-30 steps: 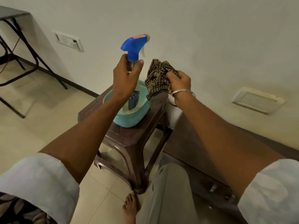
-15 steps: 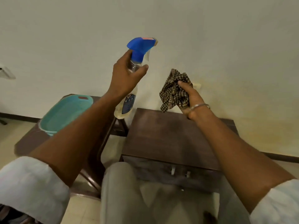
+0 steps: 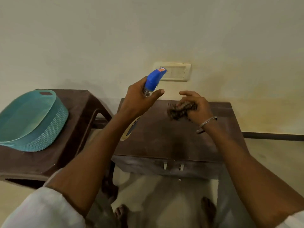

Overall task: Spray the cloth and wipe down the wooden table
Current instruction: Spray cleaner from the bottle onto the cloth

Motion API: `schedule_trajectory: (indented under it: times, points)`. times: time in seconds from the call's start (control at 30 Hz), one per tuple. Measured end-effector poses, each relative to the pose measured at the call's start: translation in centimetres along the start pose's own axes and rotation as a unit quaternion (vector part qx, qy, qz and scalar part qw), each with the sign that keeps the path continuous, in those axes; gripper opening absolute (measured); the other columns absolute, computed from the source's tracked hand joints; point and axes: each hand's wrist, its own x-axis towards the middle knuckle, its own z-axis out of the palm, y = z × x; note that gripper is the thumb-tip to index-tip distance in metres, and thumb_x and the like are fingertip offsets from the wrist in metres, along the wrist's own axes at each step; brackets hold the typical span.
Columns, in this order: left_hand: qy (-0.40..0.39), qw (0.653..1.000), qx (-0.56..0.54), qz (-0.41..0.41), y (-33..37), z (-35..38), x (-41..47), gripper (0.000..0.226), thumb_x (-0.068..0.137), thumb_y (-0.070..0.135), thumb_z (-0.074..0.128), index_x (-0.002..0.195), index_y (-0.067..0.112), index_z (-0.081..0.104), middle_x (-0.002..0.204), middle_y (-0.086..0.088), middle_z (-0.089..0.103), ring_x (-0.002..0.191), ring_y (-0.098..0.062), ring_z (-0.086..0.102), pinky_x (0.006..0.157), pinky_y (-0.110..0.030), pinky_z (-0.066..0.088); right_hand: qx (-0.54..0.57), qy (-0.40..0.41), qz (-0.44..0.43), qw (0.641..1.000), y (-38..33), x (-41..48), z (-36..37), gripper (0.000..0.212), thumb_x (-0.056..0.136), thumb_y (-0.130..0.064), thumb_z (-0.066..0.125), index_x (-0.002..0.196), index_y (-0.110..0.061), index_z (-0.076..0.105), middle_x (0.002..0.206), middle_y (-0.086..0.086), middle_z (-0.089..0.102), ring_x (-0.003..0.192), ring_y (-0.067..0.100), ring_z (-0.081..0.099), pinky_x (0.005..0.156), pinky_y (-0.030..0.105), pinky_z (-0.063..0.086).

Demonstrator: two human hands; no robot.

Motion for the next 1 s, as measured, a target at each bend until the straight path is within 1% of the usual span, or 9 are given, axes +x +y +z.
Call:
schedule_trajectory:
  times: [0.13, 0.3, 0.43, 0.5, 0.57, 0.7, 0.8, 0.9, 1.0]
  points:
    - [0.023, 0.999, 0.005, -0.027, -1.6, 0.9, -0.5, 0.033, 0.09, 0.036, 0.075, 0.114, 0.015, 0.064, 0.074, 0.017, 0.055, 0.064, 0.007, 0.055, 0.065, -0.001, 0.039, -0.054, -0.013, -0.042, 0.998, 2.0, 0.0, -0.1, 0.041, 0.065, 0.02, 0.063, 0.09, -0.009, 0.075, 0.141, 0.004, 0.05, 0.127, 0.016, 0.048, 0.103, 0.021, 0.042]
    - [0.028, 0.997, 0.003, -0.077, -3.0, 1.7, -1.0, 0.027, 0.091, 0.036, 0.074, 0.106, 0.023, 0.055, 0.073, 0.018, 0.053, 0.064, -0.003, 0.055, 0.065, -0.004, 0.036, -0.029, 0.042, -0.023, 0.998, 1.6, 0.8, 0.9, 0.045, 0.065, 0.021, 0.063, 0.082, -0.02, 0.073, 0.119, 0.005, 0.062, 0.113, 0.02, 0.059, 0.094, 0.032, 0.053]
    - [0.032, 0.995, -0.008, -0.094, -3.9, 1.6, -1.1, 0.026, 0.091, 0.034, 0.074, 0.106, 0.024, 0.055, 0.074, 0.015, 0.055, 0.066, -0.003, 0.056, 0.064, -0.001, 0.037, 0.087, 0.026, 0.083, 0.992, 1.5, 1.6, 2.0, 0.032, 0.073, 0.002, 0.066, 0.088, -0.025, 0.07, 0.122, 0.006, 0.061, 0.114, 0.02, 0.057, 0.094, 0.026, 0.05]
    - [0.027, 0.995, -0.01, -0.094, -4.4, 1.2, -0.8, 0.026, 0.091, 0.035, 0.074, 0.105, 0.022, 0.057, 0.074, 0.013, 0.055, 0.065, -0.005, 0.055, 0.067, -0.009, 0.041, 0.235, -0.004, 0.179, 0.955, 1.2, 1.9, 2.0, 0.024, 0.071, -0.015, 0.061, 0.095, -0.015, 0.067, 0.114, 0.007, 0.062, 0.111, 0.023, 0.056, 0.095, 0.033, 0.048]
    - [0.015, 0.994, -0.016, -0.105, -4.6, 0.7, -0.3, 0.03, 0.091, 0.041, 0.072, 0.106, 0.019, 0.06, 0.074, 0.01, 0.057, 0.065, -0.007, 0.056, 0.07, -0.02, 0.045, 0.393, -0.021, 0.247, 0.885, 0.6, 2.1, 1.9, 0.03, 0.075, -0.027, 0.06, 0.097, -0.007, 0.061, 0.098, 0.006, 0.065, 0.099, 0.023, 0.061, 0.087, 0.038, 0.052]
    - [-0.025, 0.992, -0.055, -0.109, -4.2, -0.4, 0.2, 0.033, 0.097, 0.046, 0.061, 0.105, 0.014, 0.064, 0.073, 0.009, 0.056, 0.061, 0.001, 0.053, 0.066, -0.012, 0.042, 0.437, -0.033, 0.26, 0.86, 0.3, 2.6, 1.6, 0.066, 0.085, -0.054, 0.061, 0.13, -0.007, 0.053, 0.118, 0.011, 0.066, 0.11, 0.025, 0.065, 0.094, 0.044, 0.053]
    - [-0.061, 0.988, -0.069, -0.121, -4.1, -0.9, 0.2, 0.027, 0.098, 0.047, 0.057, 0.09, 0.022, 0.06, 0.069, 0.007, 0.052, 0.055, 0.002, 0.048, 0.061, -0.01, 0.042, 0.396, 0.001, 0.232, 0.888, 0.3, 2.6, 1.7, 0.031, 0.082, -0.014, 0.07, 0.111, -0.008, 0.063, 0.103, 0.01, 0.067, 0.092, 0.02, 0.068, 0.08, 0.037, 0.056]
    - [-0.096, 0.981, -0.083, -0.145, -4.6, -1.1, 0.0, 0.027, 0.098, 0.049, 0.056, 0.084, 0.026, 0.057, 0.067, 0.007, 0.053, 0.053, 0.003, 0.051, 0.063, -0.016, 0.046, 0.386, 0.039, 0.253, 0.886, 1.0, 2.7, 2.1, 0.056, 0.075, 0.018, 0.063, 0.119, -0.016, 0.059, 0.112, 0.016, 0.061, 0.093, 0.026, 0.065, 0.068, 0.034, 0.059]
    - [-0.115, 0.975, -0.099, -0.166, -5.2, -1.3, 0.1, 0.03, 0.094, 0.053, 0.058, 0.085, 0.025, 0.058, 0.068, 0.006, 0.055, 0.057, 0.001, 0.054, 0.067, -0.022, 0.048, 0.384, 0.074, 0.299, 0.87, 1.9, 3.1, 2.8, 0.063, 0.068, 0.026, 0.062, 0.126, 0.002, 0.055, 0.12, 0.024, 0.062, 0.097, 0.032, 0.066, 0.068, 0.035, 0.06]
